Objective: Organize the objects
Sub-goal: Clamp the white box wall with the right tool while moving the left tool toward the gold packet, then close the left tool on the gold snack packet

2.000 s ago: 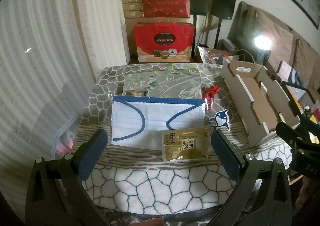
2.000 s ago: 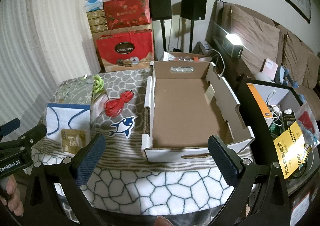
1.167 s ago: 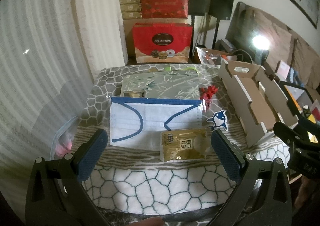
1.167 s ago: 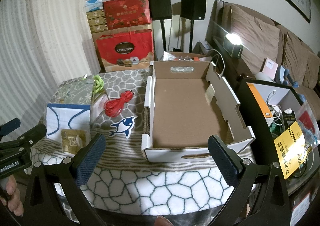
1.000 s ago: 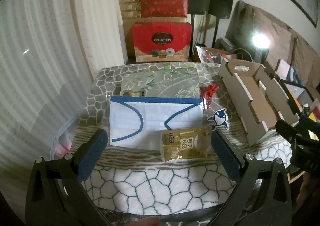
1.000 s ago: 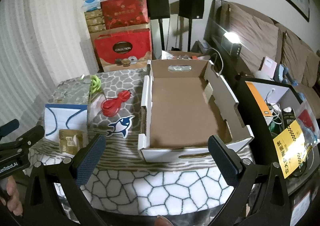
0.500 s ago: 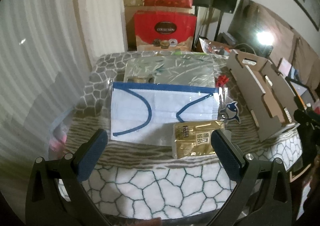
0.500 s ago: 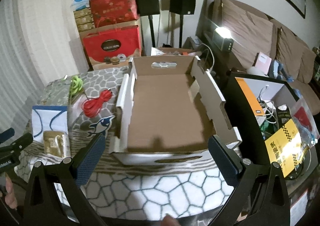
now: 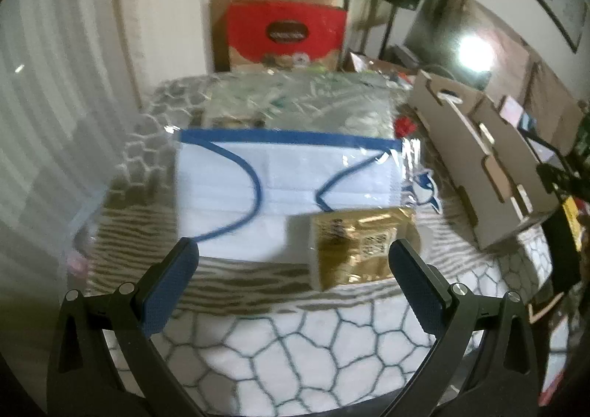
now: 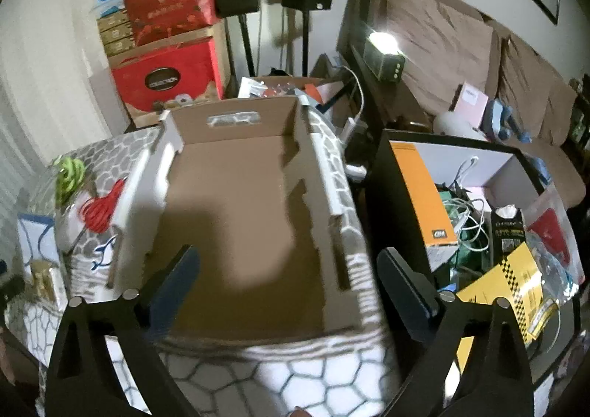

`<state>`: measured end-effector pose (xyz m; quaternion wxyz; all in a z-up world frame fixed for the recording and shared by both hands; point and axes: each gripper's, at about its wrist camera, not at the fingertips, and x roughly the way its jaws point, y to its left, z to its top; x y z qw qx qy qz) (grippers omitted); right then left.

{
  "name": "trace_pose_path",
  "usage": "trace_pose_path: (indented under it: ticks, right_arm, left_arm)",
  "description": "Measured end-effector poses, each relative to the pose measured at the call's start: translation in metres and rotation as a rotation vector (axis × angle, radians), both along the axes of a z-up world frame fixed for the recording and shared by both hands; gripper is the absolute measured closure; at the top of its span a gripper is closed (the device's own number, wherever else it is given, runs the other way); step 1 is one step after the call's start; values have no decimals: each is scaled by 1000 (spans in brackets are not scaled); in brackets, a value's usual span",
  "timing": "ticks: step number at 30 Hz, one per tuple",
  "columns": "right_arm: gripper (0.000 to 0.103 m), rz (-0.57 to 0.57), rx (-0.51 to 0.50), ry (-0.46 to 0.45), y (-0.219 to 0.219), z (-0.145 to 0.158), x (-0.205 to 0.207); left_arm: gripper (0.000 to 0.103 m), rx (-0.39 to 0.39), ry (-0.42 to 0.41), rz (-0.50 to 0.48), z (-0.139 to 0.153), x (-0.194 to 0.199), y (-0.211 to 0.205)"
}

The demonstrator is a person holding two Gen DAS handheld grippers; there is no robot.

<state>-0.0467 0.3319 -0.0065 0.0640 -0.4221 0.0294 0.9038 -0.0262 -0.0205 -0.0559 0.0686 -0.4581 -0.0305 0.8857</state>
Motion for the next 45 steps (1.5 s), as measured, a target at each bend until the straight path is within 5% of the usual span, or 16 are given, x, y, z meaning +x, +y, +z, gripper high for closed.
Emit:
trace_pose_path:
  ticks: [5,11,22,27,29,39,45]
  right_arm:
    - [22,-1,-30,-24,24,-6,-17]
    - [50,12,-18,-69,37,-17,-36]
    - [80,52,-19,-152,45,-36,-68]
    - [93,92,-34,-184,41,-47,-76]
    - [93,101,-19,-178,39,-48,-73]
    - [93,169,-37,-159,30,-45,-46]
    - [93,177,-56,-158,24,-42,-17]
  left_arm:
    - [0,-4,-10,-31,-4,-3,14]
    - [0,-22,-22,-50,-11,-9,27]
    - [30,42,-45,-26,-15,-12,13]
    - [53,73,-61,-21,-15,-12,9]
    - [64,80,-63,-19,-14,-12,8]
    - [92,143,-89,-19,-13,-13,-3]
    - [100,207,-74,-36,-3,-9,-7]
